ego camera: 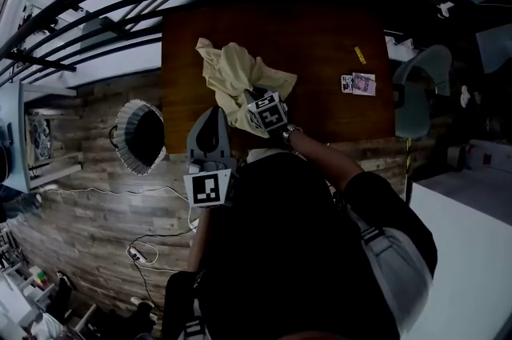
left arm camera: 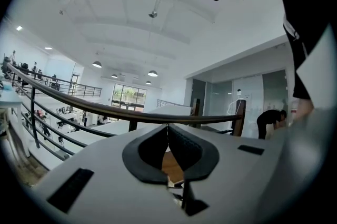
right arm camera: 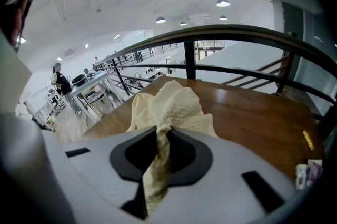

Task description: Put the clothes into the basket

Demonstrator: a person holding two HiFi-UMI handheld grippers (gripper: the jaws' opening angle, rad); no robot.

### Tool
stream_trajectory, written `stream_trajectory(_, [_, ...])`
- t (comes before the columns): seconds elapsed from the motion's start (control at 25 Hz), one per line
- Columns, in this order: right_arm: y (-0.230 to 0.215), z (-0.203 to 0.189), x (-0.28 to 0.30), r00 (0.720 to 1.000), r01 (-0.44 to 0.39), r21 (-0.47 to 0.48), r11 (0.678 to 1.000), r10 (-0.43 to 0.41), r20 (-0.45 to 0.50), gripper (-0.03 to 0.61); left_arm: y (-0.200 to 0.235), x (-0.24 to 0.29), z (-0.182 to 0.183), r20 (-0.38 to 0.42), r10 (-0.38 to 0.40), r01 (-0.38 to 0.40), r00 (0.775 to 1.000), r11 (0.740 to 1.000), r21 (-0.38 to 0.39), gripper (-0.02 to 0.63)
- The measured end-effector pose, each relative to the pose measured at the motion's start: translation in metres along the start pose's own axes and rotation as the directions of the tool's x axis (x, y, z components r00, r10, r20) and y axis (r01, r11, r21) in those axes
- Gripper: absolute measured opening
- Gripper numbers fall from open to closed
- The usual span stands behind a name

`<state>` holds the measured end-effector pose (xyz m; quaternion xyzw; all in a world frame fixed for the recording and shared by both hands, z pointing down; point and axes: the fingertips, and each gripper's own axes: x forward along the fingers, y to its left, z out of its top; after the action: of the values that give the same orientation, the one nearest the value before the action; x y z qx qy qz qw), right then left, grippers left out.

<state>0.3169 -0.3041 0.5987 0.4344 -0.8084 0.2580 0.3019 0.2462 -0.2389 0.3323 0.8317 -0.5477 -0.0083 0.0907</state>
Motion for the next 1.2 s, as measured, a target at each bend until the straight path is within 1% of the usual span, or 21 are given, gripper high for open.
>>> stream_trajectory(0.12, [0.001, 0.022, -0.019, 0.998, -0.010, -0.006, 1.000, 0.010, 0.069, 0.049, 0.000, 0.001, 0.001, -0.003, -0.008, 0.008, 1.000, 1.000, 0.003, 0.014])
stream_trajectory(0.24, [0.004, 0.045, -0.038, 0.990, -0.027, -0.022, 0.999, 0.029, 0.135, 0.049, 0.003, 0.000, 0.005, 0.010, 0.009, -0.009, 1.000, 1.000, -0.003, 0.014])
stream_trajectory(0.32, [0.010, 0.060, -0.050, 0.983, -0.042, -0.037, 0.998, 0.048, 0.176, 0.049, 0.007, -0.004, 0.007, 0.021, 0.024, -0.024, 0.999, 1.000, -0.006, 0.014])
stream_trajectory(0.44, [0.023, 0.084, -0.065, 0.971, -0.059, -0.070, 0.996, 0.073, 0.227, 0.049, 0.018, -0.007, 0.007, 0.032, 0.043, -0.044, 0.999, 0.999, 0.020, 0.014])
stream_trajectory(0.64, [0.054, 0.124, -0.087, 0.946, -0.092, -0.111, 0.990, 0.121, 0.300, 0.049, 0.035, -0.019, 0.014, 0.057, 0.073, -0.074, 0.996, 0.997, 0.020, 0.014])
stream_trajectory(0.76, [0.073, 0.146, -0.097, 0.926, -0.097, -0.145, 0.985, 0.143, 0.349, 0.049, 0.046, -0.029, 0.024, 0.078, 0.104, -0.103, 0.992, 0.995, -0.019, 0.014])
stream_trajectory(0.88, [0.093, 0.165, -0.106, 0.907, -0.107, -0.161, 0.981, 0.163, 0.387, 0.049, 0.064, -0.043, 0.028, 0.085, 0.145, -0.144, 0.986, 0.989, -0.019, 0.014])
stream_trajectory(1.0, [0.114, 0.177, -0.114, 0.890, -0.127, -0.176, 0.976, 0.190, 0.414, 0.049, 0.084, -0.061, 0.028, 0.098, 0.199, -0.199, 0.975, 0.980, -0.016, 0.014])
stream_trajectory(1.2, [0.154, 0.192, -0.123, 0.868, -0.171, -0.203, 0.964, 0.245, 0.431, 0.049, 0.114, -0.098, 0.029, 0.114, 0.281, -0.276, 0.953, 0.960, -0.053, 0.014])
